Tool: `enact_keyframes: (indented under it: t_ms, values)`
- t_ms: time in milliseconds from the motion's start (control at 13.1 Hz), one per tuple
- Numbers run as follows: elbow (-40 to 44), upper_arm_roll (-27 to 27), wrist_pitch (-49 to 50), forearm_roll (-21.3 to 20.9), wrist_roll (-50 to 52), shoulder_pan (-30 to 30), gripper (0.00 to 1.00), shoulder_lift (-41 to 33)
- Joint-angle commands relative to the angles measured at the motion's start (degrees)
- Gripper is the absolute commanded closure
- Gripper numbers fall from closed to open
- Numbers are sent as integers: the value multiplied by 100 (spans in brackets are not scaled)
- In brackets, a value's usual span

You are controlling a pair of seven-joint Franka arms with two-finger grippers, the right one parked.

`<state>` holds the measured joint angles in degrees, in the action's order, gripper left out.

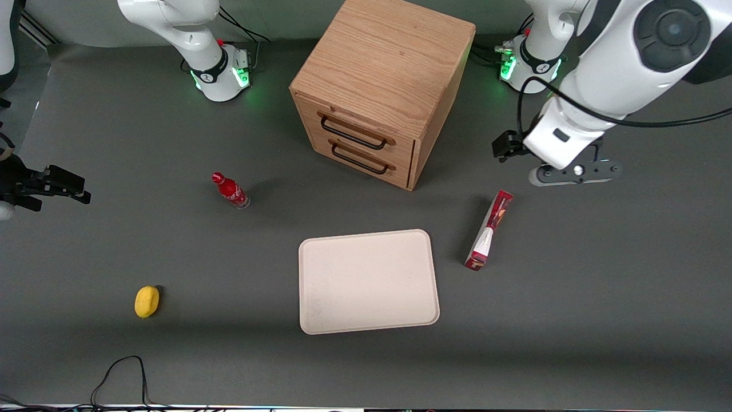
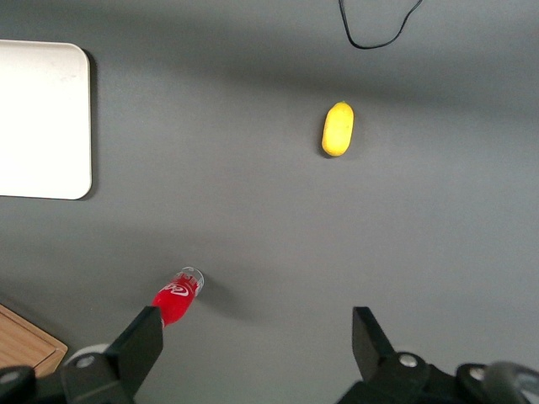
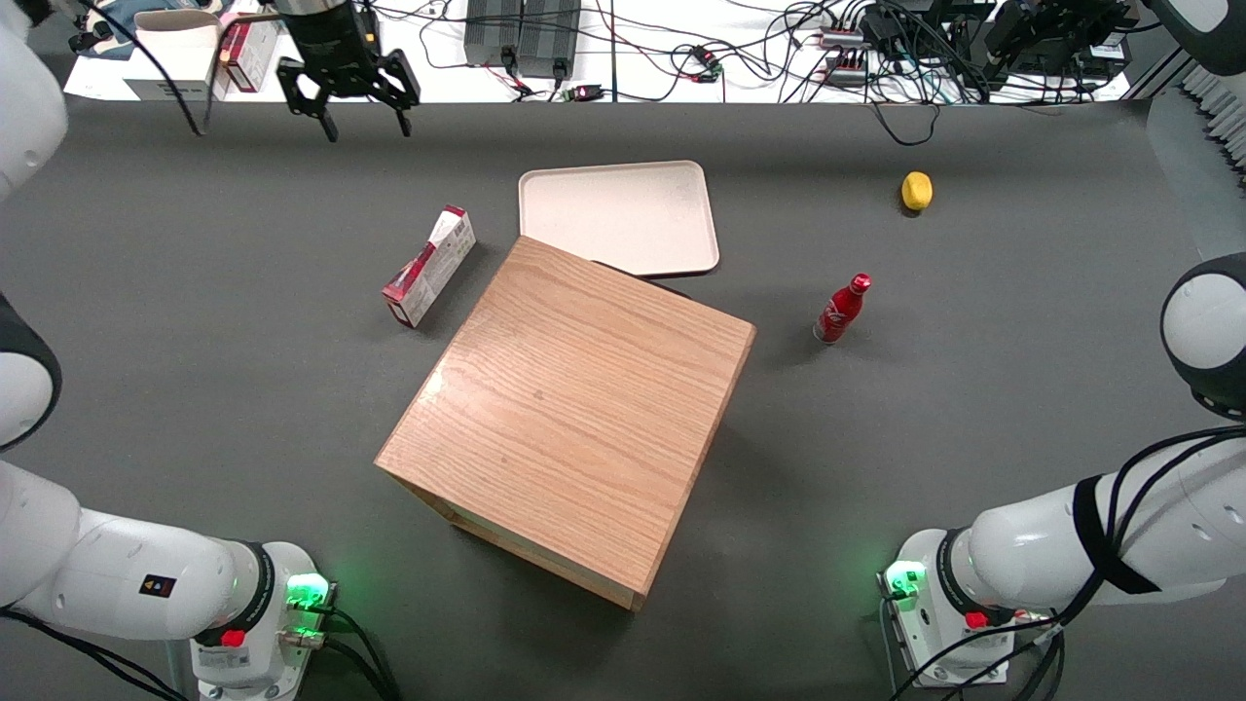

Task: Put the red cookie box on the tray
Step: 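Move the left gripper down over the red-and-white cookie box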

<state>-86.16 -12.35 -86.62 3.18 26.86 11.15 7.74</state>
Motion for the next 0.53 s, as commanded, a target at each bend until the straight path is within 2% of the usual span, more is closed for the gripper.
enact_keyframes:
  t_ms: [0, 229, 458]
  values:
    - [205, 13, -81, 34, -171, 107, 0, 262]
    - [-294, 40, -581, 16, -1503, -7, 0, 272]
    - [-1469, 57, -1747, 16, -3191, -331, 0, 202]
